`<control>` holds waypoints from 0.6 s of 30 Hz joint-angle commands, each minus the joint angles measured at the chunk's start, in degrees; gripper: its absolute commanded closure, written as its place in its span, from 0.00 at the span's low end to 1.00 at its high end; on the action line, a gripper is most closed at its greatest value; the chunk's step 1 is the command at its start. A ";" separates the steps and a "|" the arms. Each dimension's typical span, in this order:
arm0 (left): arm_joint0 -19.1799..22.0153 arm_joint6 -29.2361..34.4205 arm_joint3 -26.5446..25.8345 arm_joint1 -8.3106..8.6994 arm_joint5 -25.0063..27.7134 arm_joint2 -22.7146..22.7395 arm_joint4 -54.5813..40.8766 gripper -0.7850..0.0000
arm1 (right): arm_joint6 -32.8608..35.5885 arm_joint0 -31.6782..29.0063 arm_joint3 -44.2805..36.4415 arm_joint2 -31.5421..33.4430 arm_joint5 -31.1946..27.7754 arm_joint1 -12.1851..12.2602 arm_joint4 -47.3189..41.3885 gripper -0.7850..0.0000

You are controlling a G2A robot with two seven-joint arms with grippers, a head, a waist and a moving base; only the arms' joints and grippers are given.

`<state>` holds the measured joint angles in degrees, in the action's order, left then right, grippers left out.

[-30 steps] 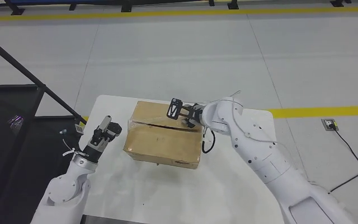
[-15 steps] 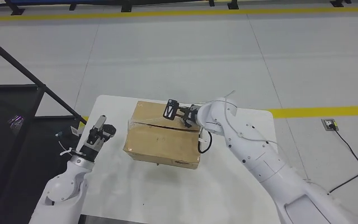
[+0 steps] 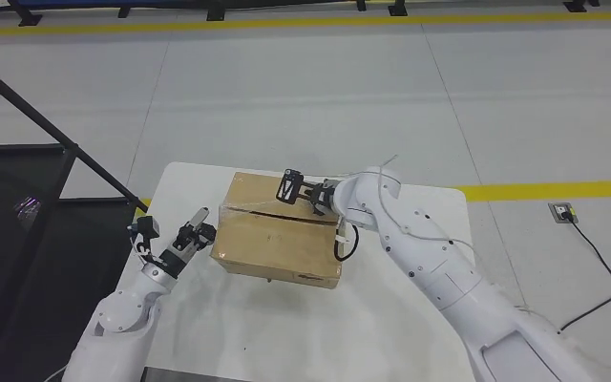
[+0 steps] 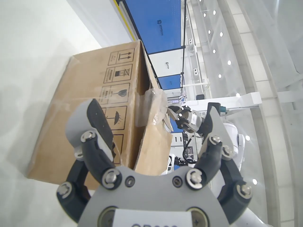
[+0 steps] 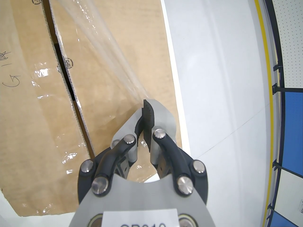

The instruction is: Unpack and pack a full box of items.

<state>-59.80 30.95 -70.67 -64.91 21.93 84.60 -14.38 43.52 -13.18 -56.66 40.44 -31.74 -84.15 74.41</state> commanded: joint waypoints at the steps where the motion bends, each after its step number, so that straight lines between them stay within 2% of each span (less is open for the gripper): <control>1: -0.04 1.51 0.32 0.07 1.28 0.09 -0.43 0.00 | -0.24 -0.26 -0.62 0.30 0.14 0.05 0.31 1.00; 9: -1.36 6.92 -0.71 0.41 4.22 0.65 -2.54 0.00 | -0.26 -3.68 -7.18 3.32 -0.62 1.52 2.24 1.00; 18: -3.13 10.55 -3.50 0.80 5.21 0.74 -2.27 0.00 | 5.61 -10.97 -19.21 9.38 -2.55 4.37 4.16 1.00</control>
<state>-62.72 40.94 -73.94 -64.19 27.11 85.17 -16.52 48.30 -23.08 -74.27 49.00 -34.02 -80.13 78.40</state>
